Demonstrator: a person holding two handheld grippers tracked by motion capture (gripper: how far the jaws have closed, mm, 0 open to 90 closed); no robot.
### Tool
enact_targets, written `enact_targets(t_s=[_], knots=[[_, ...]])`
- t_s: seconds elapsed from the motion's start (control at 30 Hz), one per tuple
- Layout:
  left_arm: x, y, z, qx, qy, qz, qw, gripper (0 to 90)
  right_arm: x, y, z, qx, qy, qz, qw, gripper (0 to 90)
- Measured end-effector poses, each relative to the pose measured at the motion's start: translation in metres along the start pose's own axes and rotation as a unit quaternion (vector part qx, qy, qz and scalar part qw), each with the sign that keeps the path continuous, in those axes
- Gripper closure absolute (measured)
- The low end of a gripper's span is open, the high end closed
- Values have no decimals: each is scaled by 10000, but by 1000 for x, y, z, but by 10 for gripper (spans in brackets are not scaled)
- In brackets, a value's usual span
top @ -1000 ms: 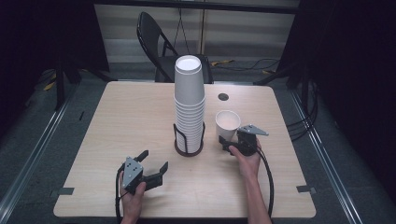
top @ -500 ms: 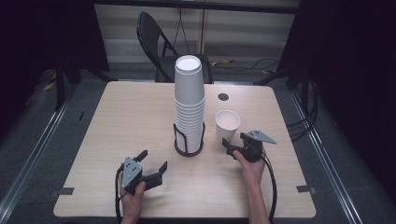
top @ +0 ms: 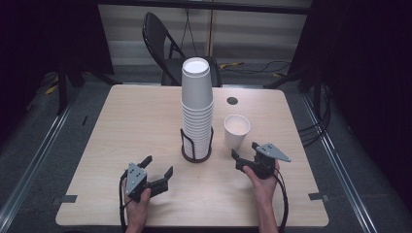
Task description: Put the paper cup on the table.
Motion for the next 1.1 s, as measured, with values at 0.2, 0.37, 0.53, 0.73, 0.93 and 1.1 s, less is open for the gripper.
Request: enact_targets(t_s=[0.2, 0.37, 0.53, 0.73, 0.93, 1.1], knots=[[0, 1, 0, -73, 11, -21, 10000, 155, 6, 5, -11, 15, -133, -20, 9999, 141], [0, 1, 1, -83, 41, -13, 10000, 155, 14, 14, -18, -52, -188, -42, 9998, 136], [1, 1, 1, -104, 66, -50, 9999, 155, 17, 25, -25, -174, -316, -84, 9993, 128], [1, 2, 1, -131, 81, -41, 9999, 156, 27, 40, -26, -262, -337, -124, 9990, 126], [1, 0, -2, -254, 116, -12, 9996, 156, 40, 51, -28, -313, -333, -233, 9987, 126], [1, 1, -4, -315, 90, -47, 9995, 157, 46, 55, -31, -334, -462, -255, 9980, 126]])
Point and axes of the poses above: each handheld gripper's, and its own axes: z roughly forward along the jaws, x roughly out of its underside, y roughly to its left, the point moved 7 cm from there along z, roughly forward along the jaws, and after that the axes turned 12 degrees about z, right-handed, at the moved point
